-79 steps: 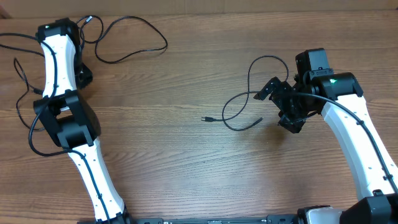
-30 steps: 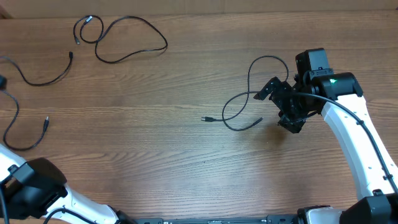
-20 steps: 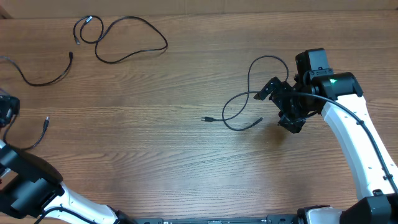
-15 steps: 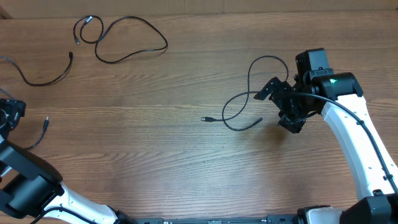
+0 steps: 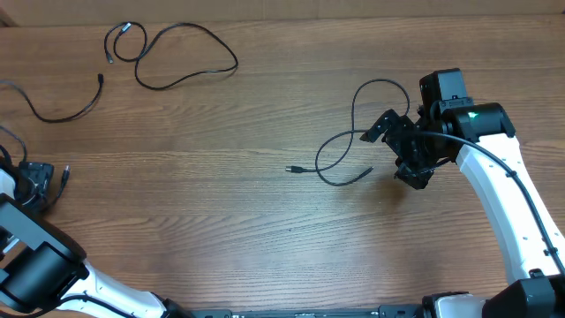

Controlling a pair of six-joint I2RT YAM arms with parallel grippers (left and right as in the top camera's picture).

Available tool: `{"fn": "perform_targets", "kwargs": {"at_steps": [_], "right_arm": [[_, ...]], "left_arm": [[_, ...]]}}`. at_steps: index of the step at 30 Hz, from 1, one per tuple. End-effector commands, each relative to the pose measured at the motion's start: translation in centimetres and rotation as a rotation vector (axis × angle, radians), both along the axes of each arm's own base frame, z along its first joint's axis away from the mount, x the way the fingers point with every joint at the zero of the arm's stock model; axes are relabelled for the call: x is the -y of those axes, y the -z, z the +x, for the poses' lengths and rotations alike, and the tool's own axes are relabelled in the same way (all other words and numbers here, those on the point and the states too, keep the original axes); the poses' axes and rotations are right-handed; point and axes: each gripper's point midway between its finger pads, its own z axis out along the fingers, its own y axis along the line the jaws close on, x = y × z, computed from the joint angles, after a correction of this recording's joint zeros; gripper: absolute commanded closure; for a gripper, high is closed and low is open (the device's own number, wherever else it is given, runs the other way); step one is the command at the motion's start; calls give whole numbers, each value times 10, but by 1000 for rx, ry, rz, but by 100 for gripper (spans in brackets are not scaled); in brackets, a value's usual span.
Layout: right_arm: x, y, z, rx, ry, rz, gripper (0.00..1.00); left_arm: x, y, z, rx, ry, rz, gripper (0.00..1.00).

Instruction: Untangle cables

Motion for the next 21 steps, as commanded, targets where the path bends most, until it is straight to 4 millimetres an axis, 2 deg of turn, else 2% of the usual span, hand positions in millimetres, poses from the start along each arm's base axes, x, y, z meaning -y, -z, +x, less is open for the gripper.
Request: {"fn": "perform_targets", "kwargs": {"at_steps": [1,4,9,10,12,16,21], "right_arm": [[1,-3,2,18,-4,-9,0],[1,-3,2,18,-4,-9,0],[1,-3,2,18,-4,-9,0],[1,-3,2,18,-4,-9,0],[1,-3,2,18,-4,-9,0],[1,-3,2,18,-4,-9,0],[1,-3,2,18,-4,-9,0]], "left_arm": [[0,6,-4,-8,-14,8,6],[-3,8,-3,-10,-15,16,4],[-11,7,-16,-82,-32,68,3],[-11,7,-16,-83,-30,68,8],[-9,7,-16,-85,-28,66,8],[-7,7,-12,-82,-18,68,7],[1,7,2,-87,56,81,5]]}}
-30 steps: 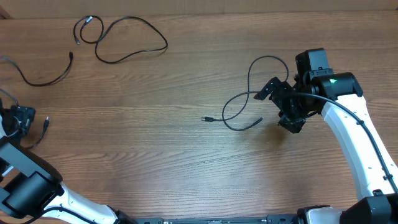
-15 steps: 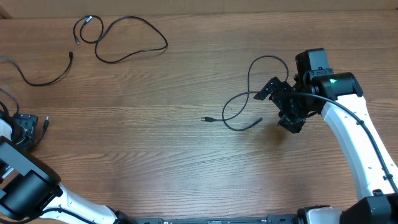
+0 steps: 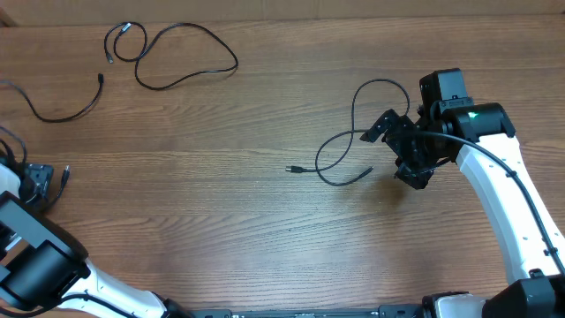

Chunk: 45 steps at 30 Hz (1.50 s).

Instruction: Untangle cables

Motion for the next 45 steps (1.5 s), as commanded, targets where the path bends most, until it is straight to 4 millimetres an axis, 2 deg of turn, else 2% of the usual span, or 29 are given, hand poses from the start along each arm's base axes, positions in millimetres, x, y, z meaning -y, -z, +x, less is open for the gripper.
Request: {"fn": "perform_targets", "kwargs": {"at_steps": [1,8,12,15,18,21,23,25,26,28,29,34,38,41,45], "right_arm": [[0,-3,2,18,-5,-9,0],[0,-3,2,18,-5,-9,0],[0,-3,2,18,-5,-9,0],[0,-3,2,18,-5,-9,0],[0,-3,2,18,-5,-9,0],[0,-3,2,19,-5,-9,0],[0,-3,2,18,-5,-9,0],[0,-3,2,18,-5,-9,0],[0,-3,2,18,-5,-9,0],[0,-3,2,18,-5,-9,0],[0,-3,2,18,-5,-9,0],[0,-3,2,18,-5,-9,0],[0,-3,2,18,-5,-9,0],[0,-3,2,18,-5,-9,0],[0,-3,2,18,-5,-9,0]], "left_arm": [[8,7,4,-39,51,1,5],[10,26,-4,-89,57,-28,3],[6,26,-4,-85,51,-17,9],[6,27,-4,-84,50,-21,19],[13,41,0,-68,63,-73,18],[20,57,0,-77,69,-116,24],[25,67,0,-78,75,-151,34],[30,76,0,-78,78,-182,62],[31,76,1,-73,78,-185,79],[34,76,4,-54,84,-203,88],[40,76,10,-20,94,-234,96],[74,64,55,243,140,-440,96],[104,35,93,482,49,-677,96],[118,21,103,557,-66,-818,96],[116,23,103,552,-34,-797,96]]}}
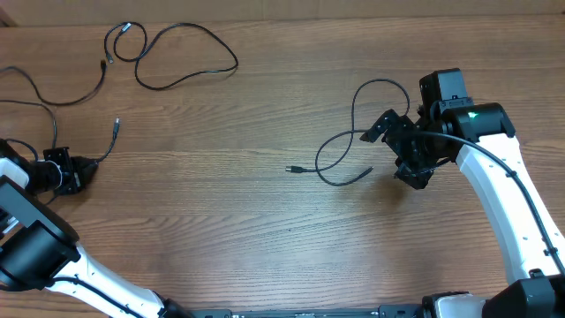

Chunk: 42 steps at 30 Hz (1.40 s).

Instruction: Untangle cables

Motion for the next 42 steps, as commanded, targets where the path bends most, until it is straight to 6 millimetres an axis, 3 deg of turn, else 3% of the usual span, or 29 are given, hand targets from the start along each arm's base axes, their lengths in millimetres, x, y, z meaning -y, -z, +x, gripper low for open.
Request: {"fn": "perform_targets", "kwargs": {"at_steps": [1,3,5,6,7,13,16,18,20,22,23,26,27,29,34,38,42], "right_arm": [[0,-3,2,19,-5,-9,0],[0,-3,2,19,-5,-9,0],[0,-3,2,19,-5,-9,0],[0,-3,2,19,-5,-9,0],[0,-3,2,19,-5,-9,0],[0,-3,2,19,-5,-9,0],[0,-3,2,19,-5,-9,0],[0,-3,2,19,-5,-9,0],[0,-3,2,19,-5,-9,0],[0,-3,2,19,-5,-9,0],[0,-3,2,19,-5,-9,0],[0,-3,2,19,-5,-9,0],[0,-3,2,19,-5,-9,0],[0,-3,2,19,-5,-9,0],[0,-3,2,19,-5,-9,0],[0,-3,2,19,-5,-9,0],[-8,-7,2,12,0,47,0]], "left_arm": [[13,-2,7,45,29,-56,96],[16,-8,13,102,69,-51,91],[18,-17,21,178,105,-55,50],[19,-23,25,213,120,-62,17],[19,-30,29,248,141,-56,2],[8,-67,38,269,223,93,0],[-1,-102,37,201,297,321,1],[10,-130,43,224,398,467,0],[55,-161,58,368,611,555,0],[105,-175,70,486,765,541,0],[135,-175,74,521,843,519,0],[191,-167,76,545,1010,500,0],[219,-160,74,537,1105,506,0],[256,-146,67,473,1225,524,0],[315,-124,44,321,1435,613,0],[364,-118,21,306,1573,604,0],[395,-113,5,312,1648,583,0]]}}
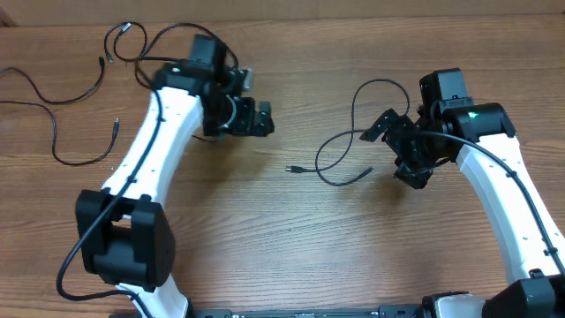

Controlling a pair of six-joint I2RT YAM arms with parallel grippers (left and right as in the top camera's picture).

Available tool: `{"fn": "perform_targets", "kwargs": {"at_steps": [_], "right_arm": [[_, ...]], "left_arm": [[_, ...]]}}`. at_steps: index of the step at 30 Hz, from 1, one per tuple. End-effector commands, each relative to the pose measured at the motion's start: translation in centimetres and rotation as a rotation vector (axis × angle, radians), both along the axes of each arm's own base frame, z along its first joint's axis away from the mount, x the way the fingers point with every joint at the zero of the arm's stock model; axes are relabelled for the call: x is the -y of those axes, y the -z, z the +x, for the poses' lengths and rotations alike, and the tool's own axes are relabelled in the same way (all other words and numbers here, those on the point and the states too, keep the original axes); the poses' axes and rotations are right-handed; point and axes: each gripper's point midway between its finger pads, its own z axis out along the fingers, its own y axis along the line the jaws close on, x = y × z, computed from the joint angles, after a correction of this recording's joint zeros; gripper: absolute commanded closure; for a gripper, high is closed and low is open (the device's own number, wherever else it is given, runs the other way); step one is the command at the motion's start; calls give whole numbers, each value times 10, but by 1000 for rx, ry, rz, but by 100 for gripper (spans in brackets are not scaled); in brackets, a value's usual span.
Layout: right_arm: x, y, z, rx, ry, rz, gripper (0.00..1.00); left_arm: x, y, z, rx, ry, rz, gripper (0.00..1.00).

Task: Untangle cables
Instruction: 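Move the left gripper to the center cable and grasp it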

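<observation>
A black cable (340, 141) lies in loose loops right of centre, one plug (291, 168) pointing left. My right gripper (395, 152) stands over its right side with fingers spread, open, and the cable touches the upper fingertip (376, 129). My left gripper (254, 99) is open at the upper middle, next to a second looped black cable (141, 79); the arm hides part of that loop. Two more black cables lie at the far left: one (62, 99) curves near the edge, the other (75, 163) ends in a plug.
The wooden table (265, 230) carries only the cables. The left arm (146, 150) reaches diagonally from the lower left to the upper middle, and its base (124, 243) stands at the front left. The right arm (503, 194) runs along the right side.
My left gripper has left the far left edge, where it was shut on a cable, and now stands open at the upper middle. That cable lies free at the left. The right arm has not moved.
My left gripper sat at the far left edge beside a curved cable for the first two moments. Then it was shut on a cable drawn further onto the table. Now that cable lies loose and the gripper is by the top looped cable. The right gripper stayed put throughout.
</observation>
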Motion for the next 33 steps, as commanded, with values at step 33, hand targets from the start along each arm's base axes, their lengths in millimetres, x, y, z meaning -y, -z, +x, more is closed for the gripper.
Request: {"fn": "perform_targets", "kwargs": {"at_steps": [33], "right_arm": [[135,8,-15,-120,419,-109,0]], "left_arm": [[135,119,-25,72,157,286,22]]}}
